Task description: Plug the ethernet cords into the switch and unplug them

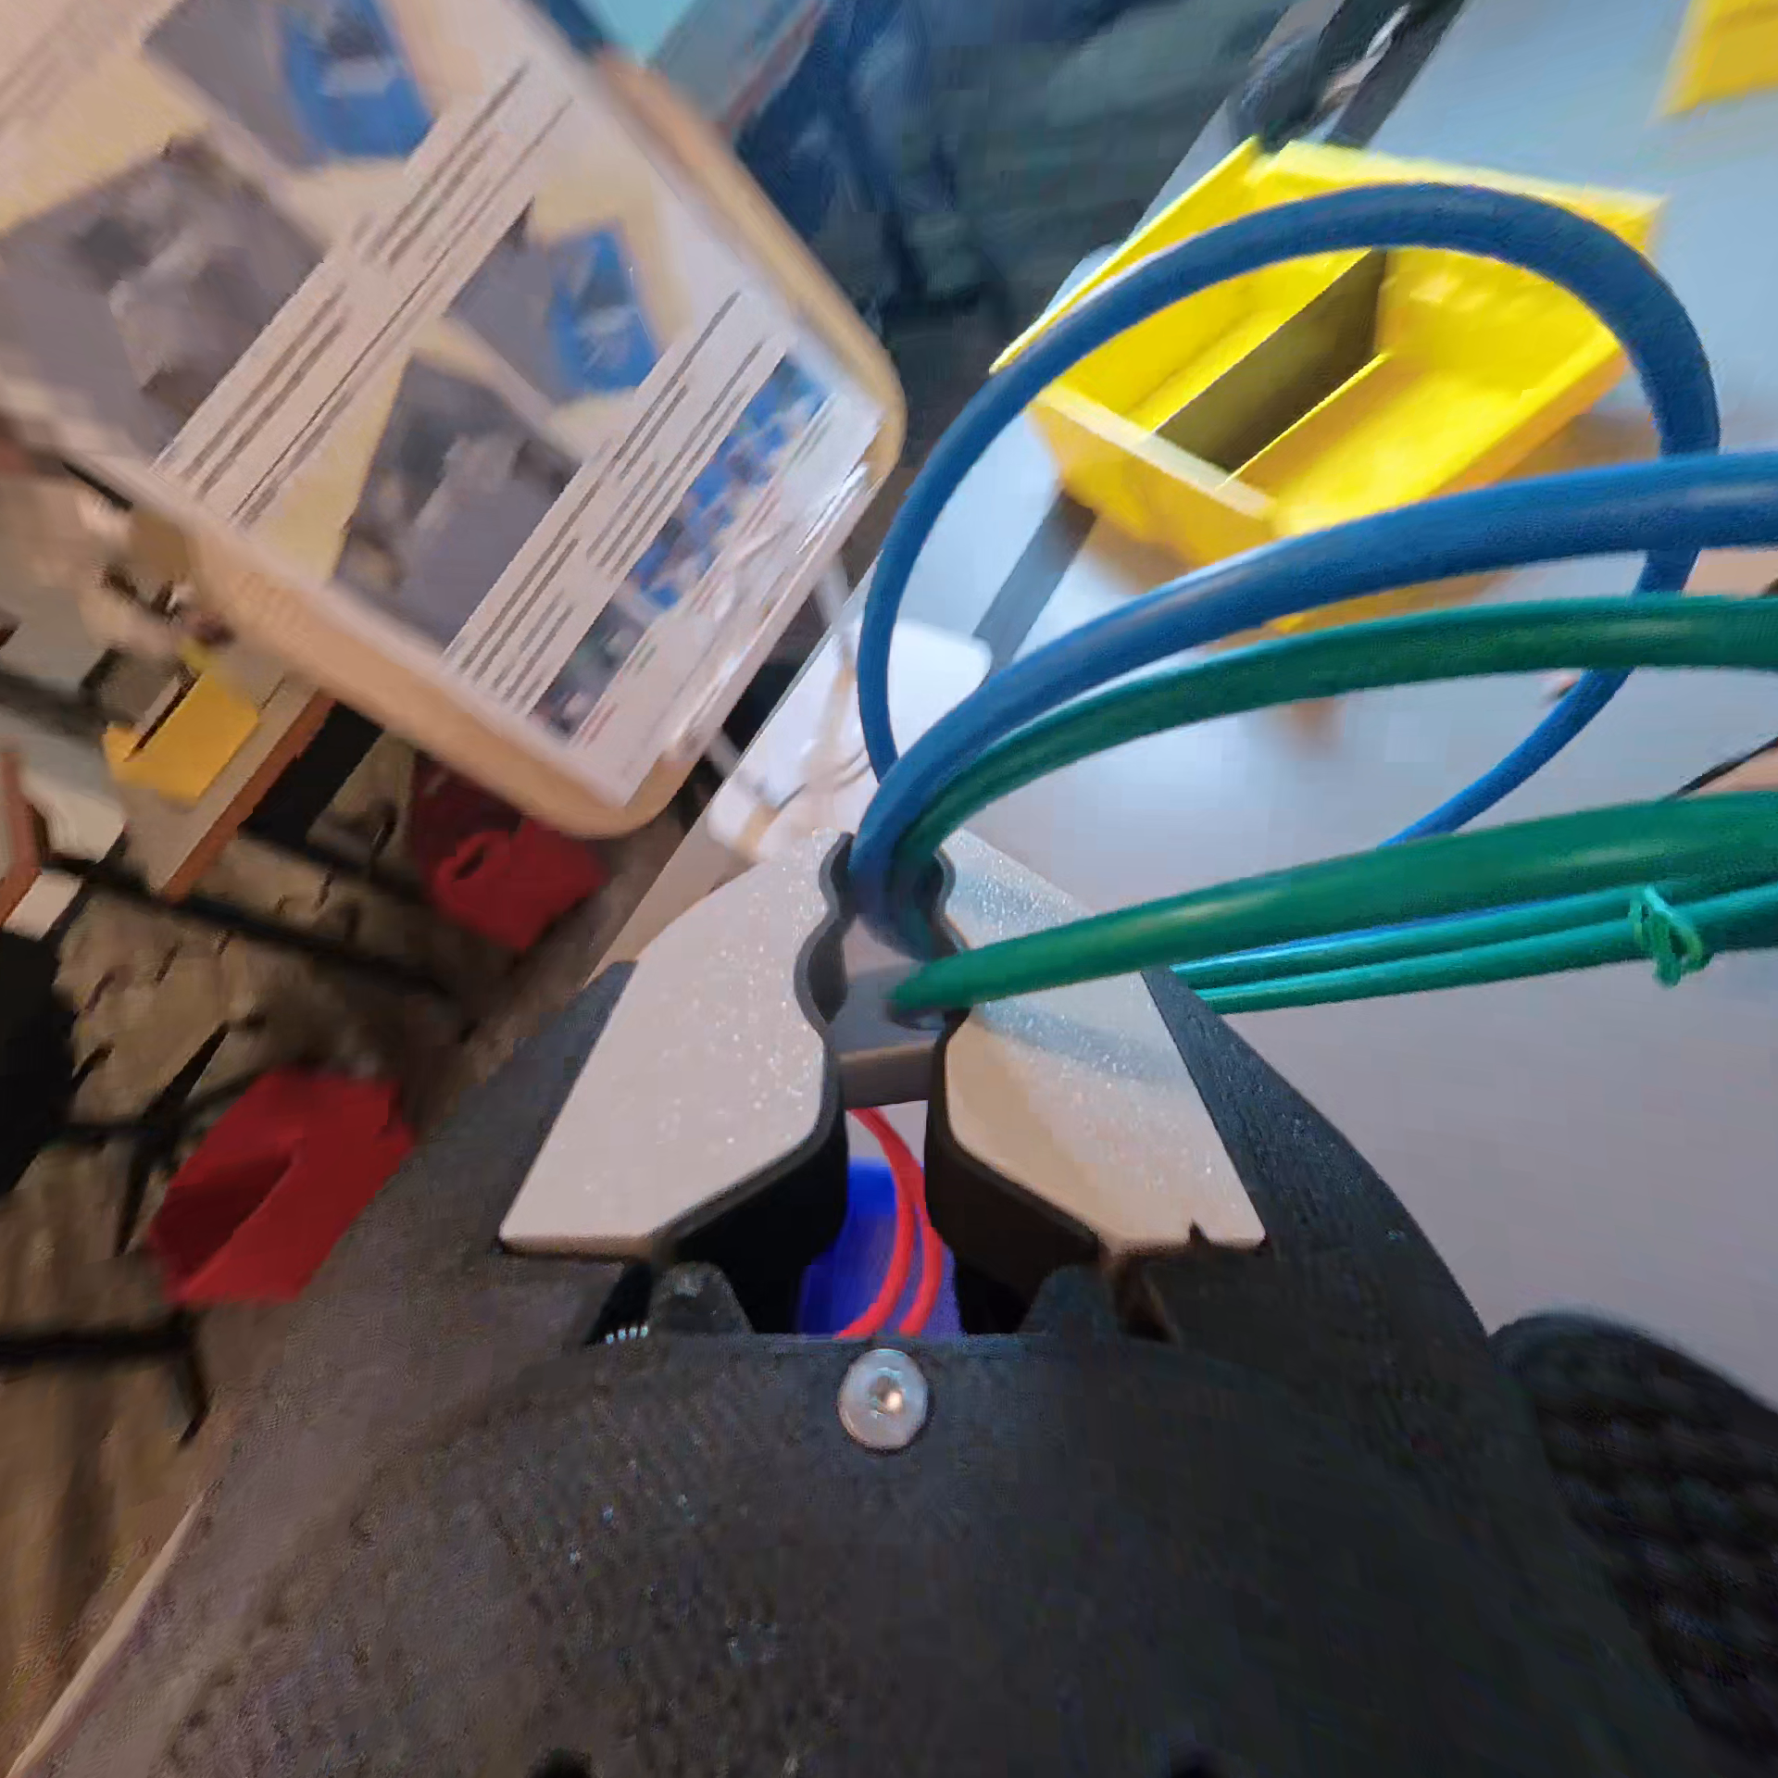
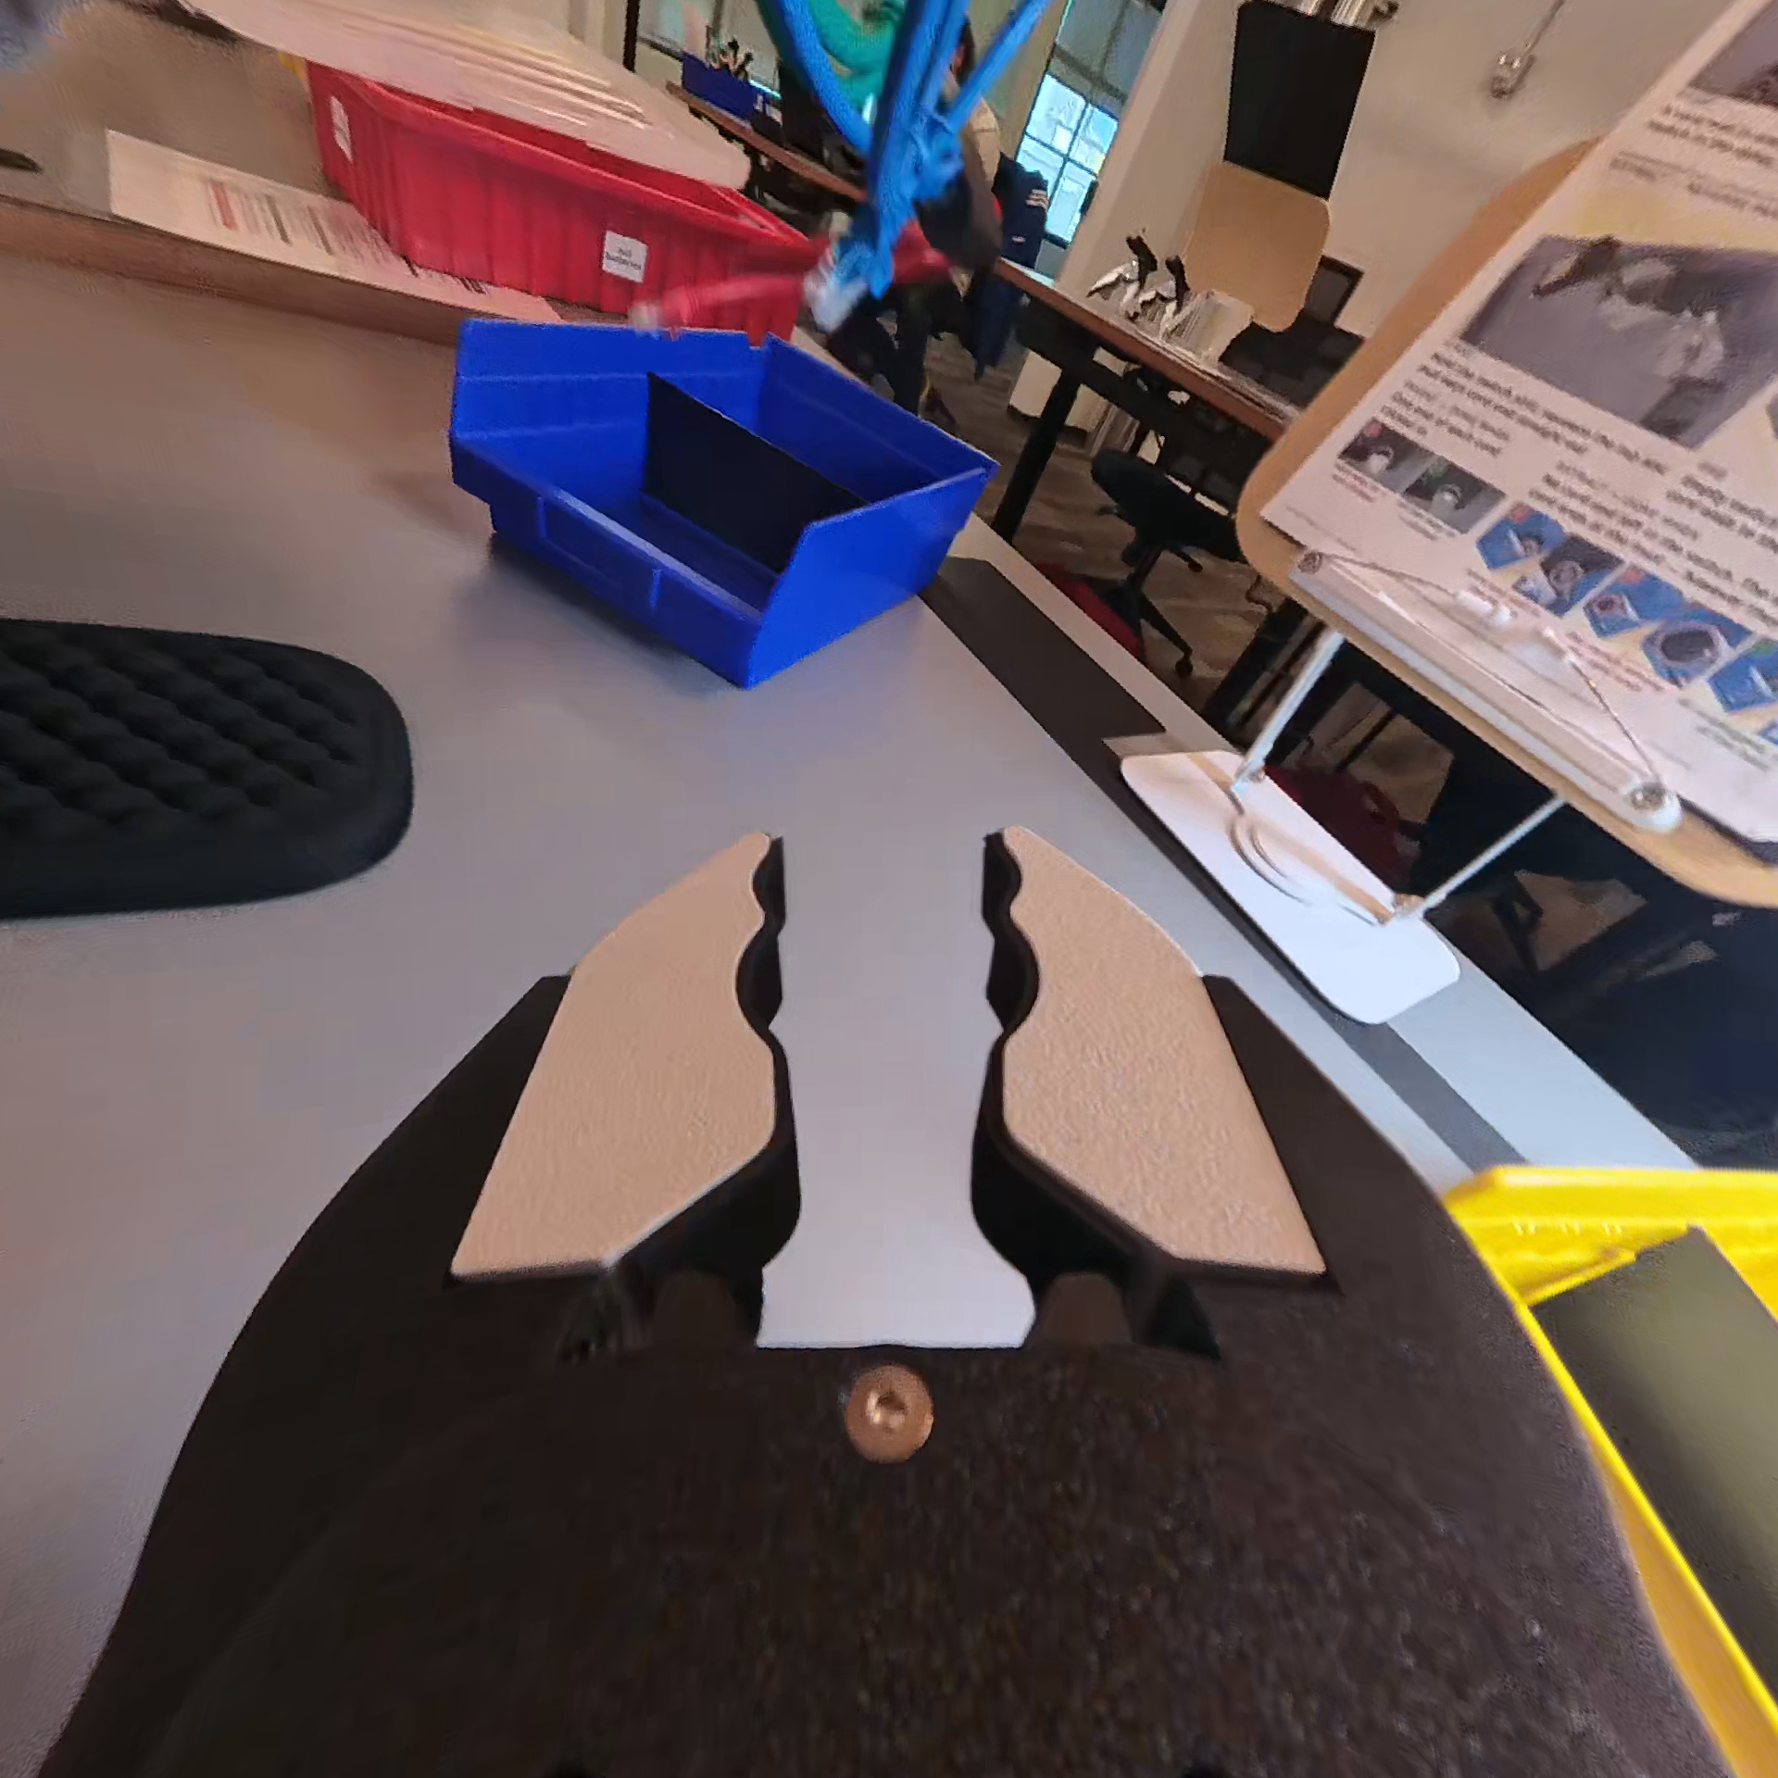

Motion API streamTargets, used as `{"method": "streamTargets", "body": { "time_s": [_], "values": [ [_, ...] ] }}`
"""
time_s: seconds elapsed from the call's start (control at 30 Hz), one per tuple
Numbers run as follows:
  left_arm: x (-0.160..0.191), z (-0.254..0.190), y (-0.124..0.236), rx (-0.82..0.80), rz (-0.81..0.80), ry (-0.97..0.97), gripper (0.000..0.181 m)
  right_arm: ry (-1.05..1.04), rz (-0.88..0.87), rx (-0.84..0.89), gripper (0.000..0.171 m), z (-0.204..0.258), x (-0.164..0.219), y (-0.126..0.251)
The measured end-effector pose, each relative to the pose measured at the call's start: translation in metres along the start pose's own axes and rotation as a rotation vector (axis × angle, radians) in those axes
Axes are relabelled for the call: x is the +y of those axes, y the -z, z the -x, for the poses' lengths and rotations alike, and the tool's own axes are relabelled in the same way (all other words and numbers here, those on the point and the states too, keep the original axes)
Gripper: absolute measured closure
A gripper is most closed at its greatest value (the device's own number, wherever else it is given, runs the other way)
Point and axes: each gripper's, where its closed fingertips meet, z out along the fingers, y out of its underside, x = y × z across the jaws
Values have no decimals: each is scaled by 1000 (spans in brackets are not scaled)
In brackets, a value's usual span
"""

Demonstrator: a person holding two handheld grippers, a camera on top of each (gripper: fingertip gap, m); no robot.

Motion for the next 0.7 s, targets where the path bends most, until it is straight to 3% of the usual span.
{"method": "streamTargets", "body": {
  "time_s": [0.03,0.2,0.27,0.3,0.37,0.43,0.6,0.7],
  "values": [
    [-11,-22,-6,28,-51,-7,169,11,-5,2,126,5,-6,-6],
    [-40,-121,-45,191,-201,28,169,7,-49,143,103,4,-29,-24],
    [-46,-152,-60,257,-227,33,169,33,-86,201,119,-9,-29,-23],
    [-49,-162,-66,261,-246,28,169,55,-117,201,140,-13,-28,-21],
    [-53,-172,-74,257,-269,-14,167,106,-122,201,149,-20,-15,-16],
    [-56,-182,-74,296,-330,-76,166,-3,-196,98,154,-22,-11,-6],
    [-32,-197,-68,430,-358,-131,122,-264,-329,-126,156,-31,-11,20],
    [-3,-211,-74,438,-300,-242,127,-334,-410,-290,156,-20,-20,31]
  ]
}}
